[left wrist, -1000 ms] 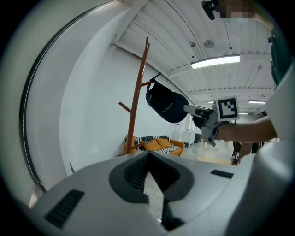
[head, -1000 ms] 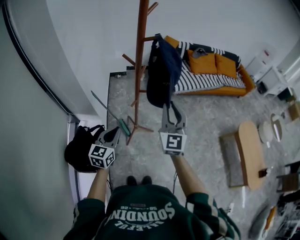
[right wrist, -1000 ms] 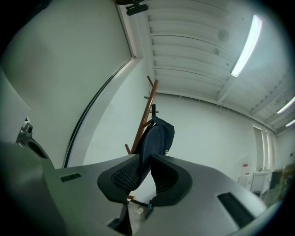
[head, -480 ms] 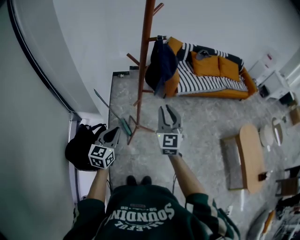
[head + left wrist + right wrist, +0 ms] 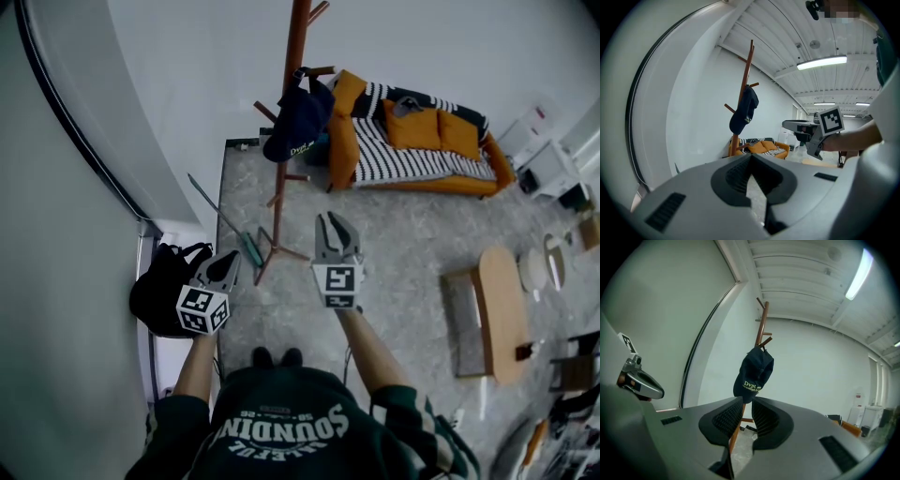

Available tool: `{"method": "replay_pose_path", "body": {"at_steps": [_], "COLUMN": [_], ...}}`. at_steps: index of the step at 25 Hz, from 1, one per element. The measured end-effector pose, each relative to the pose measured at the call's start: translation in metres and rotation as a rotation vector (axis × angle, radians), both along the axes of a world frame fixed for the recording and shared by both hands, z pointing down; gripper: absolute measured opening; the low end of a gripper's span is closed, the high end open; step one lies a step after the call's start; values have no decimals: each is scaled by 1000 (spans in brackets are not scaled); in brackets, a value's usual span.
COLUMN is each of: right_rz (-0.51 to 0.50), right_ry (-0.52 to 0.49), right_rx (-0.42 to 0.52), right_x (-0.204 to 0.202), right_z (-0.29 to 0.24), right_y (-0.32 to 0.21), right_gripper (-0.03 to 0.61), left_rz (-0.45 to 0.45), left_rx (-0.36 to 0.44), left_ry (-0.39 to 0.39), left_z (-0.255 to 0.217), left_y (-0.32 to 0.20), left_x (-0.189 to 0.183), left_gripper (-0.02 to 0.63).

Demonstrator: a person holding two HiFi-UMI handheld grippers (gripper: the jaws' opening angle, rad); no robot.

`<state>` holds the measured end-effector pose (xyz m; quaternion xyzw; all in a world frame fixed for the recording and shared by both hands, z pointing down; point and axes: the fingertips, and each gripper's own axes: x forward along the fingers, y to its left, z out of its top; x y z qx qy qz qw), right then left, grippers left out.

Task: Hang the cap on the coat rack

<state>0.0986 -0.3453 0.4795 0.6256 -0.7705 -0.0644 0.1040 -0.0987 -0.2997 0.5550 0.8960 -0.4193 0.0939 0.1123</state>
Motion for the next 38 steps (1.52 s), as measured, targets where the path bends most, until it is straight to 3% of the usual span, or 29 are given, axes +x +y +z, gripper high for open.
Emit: {"method": "replay_pose_path", "body": {"at_steps": [3,8,18,38], "right_rz": [-24,-87,-94,-120], "right_ry": [-13,-44,-137,-110], "right_rx": [-24,-54,-134,-141], "right_x": [-5,-13,-2,1], "right_z": [8,24,55,70], "right_y": [3,18,54,68], "right_gripper": [57,1,-2,-2], "left_rz": [4,12,21,46], "left_rx": [0,3,16,18], "left_ry": [0,0,2,-15], "left_z": [0,-2,-3,-1], "left_y": [0,0,7,4], "left_x": [2,5,14,21], "left_gripper": [0,-1,-1,-1]}}
